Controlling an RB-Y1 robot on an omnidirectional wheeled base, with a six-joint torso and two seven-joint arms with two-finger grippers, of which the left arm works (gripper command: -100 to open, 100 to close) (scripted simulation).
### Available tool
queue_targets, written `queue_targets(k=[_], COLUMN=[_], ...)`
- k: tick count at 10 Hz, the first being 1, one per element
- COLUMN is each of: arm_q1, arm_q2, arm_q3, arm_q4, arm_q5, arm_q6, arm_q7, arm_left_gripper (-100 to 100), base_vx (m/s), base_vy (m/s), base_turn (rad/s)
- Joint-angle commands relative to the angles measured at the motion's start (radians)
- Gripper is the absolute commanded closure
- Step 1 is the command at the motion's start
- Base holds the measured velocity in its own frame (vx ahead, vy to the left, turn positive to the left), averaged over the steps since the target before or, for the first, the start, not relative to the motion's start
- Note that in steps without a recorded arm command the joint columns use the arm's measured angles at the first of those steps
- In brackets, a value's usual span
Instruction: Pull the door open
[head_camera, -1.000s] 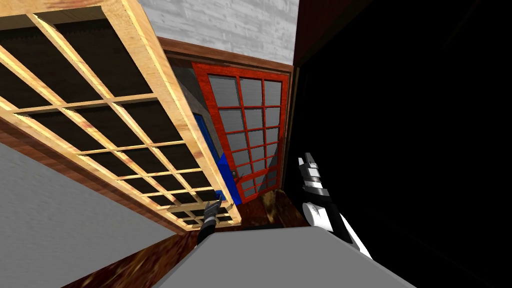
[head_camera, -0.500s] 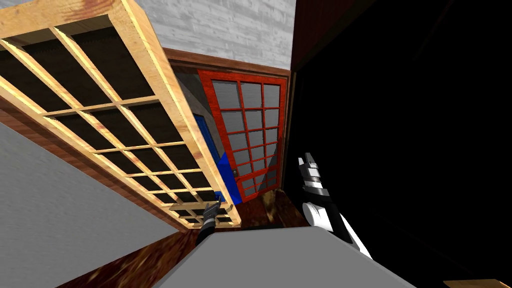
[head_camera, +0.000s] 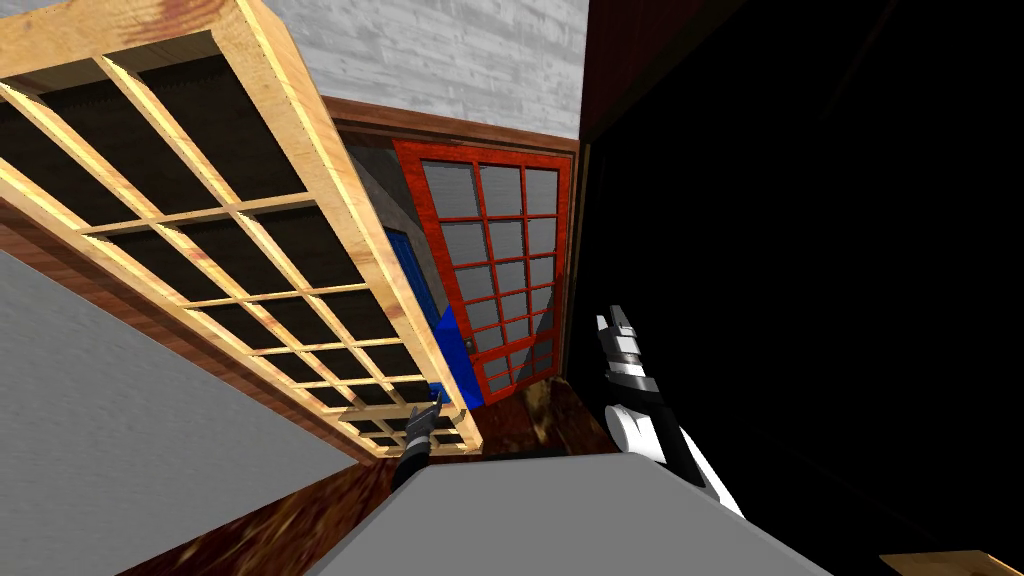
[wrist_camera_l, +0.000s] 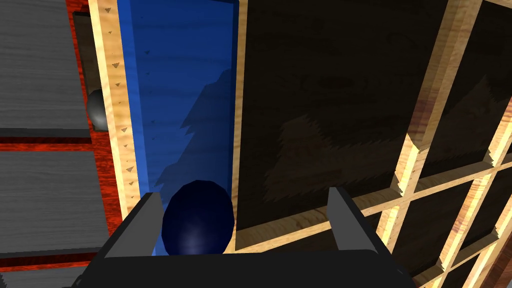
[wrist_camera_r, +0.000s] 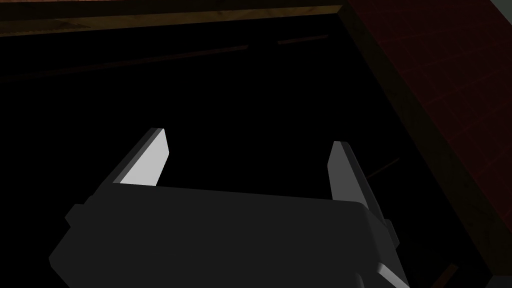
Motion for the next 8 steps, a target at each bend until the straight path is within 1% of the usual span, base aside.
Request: queue_targets(k=[1,2,3,4,5,6,7,8], arm_q1=[0.05,0.072,0.054,0.075,0.08,0.08,0.08,0.064], arm_q2=[-0.01,-0.01,-0.01,-0.01,-0.01,-0.01,-0.01,-0.021], arm_q3=[0.004,0.004,0.004,0.004,0.004,0.004,0.004,-0.015], arm_q4=[-0.05,-0.092,-0.056,-0.096,-0.099,-0.149,-0.131,-0.138], arm_q5=[0.0,0.0,0.0,0.0,0.0,0.0,0.0,-0.005], arm_q6=[0.05,0.065,0.049,0.062,0.077,0.077,0.077,0.064], arm_q7=[0.009,0.009,0.009,0.009,0.009,0.009,0.009,0.048], arm_left_gripper=[100,100,100,100,100,100,100,100], base_vx=[-0.006,-0.007,-0.002,0.0,-0.001,0.0,-0.006,-0.023], base_vy=[0.002,0.003,0.01,0.0,-0.007,0.0,-0.007,-0.024], base_turn=[-0.008,0.007,-0.002,0.0,0.003,0.0,-0.017,-0.094])
